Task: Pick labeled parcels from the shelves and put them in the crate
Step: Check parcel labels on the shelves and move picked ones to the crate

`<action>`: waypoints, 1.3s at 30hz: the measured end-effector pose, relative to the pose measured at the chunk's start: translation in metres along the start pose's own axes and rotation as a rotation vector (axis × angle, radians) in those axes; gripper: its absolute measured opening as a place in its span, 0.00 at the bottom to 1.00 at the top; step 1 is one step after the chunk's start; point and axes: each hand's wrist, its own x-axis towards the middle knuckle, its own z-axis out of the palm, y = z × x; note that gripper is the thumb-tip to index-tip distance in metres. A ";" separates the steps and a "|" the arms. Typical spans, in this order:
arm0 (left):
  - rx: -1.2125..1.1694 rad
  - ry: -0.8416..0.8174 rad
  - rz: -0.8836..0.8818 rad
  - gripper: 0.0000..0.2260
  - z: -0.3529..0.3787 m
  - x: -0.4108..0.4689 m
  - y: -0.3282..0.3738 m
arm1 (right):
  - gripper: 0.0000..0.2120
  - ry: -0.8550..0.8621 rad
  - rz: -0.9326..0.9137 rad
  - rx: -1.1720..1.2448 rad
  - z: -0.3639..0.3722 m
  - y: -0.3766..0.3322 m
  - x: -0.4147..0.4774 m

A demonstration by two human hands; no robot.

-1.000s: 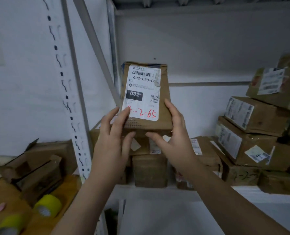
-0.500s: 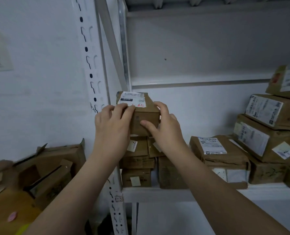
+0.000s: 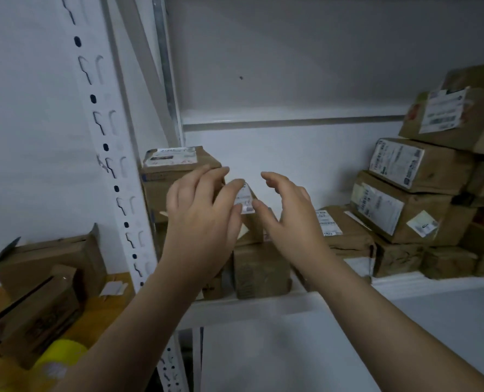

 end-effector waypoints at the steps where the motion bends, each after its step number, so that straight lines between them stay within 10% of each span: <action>1: -0.021 0.008 0.014 0.14 0.005 -0.003 0.010 | 0.20 0.006 0.006 -0.020 -0.006 0.009 -0.006; 20: -0.086 -0.788 -0.291 0.25 0.145 -0.033 0.159 | 0.22 -0.277 0.320 -0.172 -0.096 0.176 -0.059; 27: -0.372 -0.433 -0.649 0.19 0.146 -0.050 0.180 | 0.09 -0.009 0.413 0.107 -0.090 0.189 -0.076; 33: -0.569 -0.343 -0.968 0.23 0.131 -0.072 0.193 | 0.26 0.105 0.476 0.294 -0.088 0.195 -0.099; 39: -0.983 -0.189 -1.065 0.15 0.115 -0.097 0.198 | 0.21 0.063 0.416 0.496 -0.087 0.194 -0.128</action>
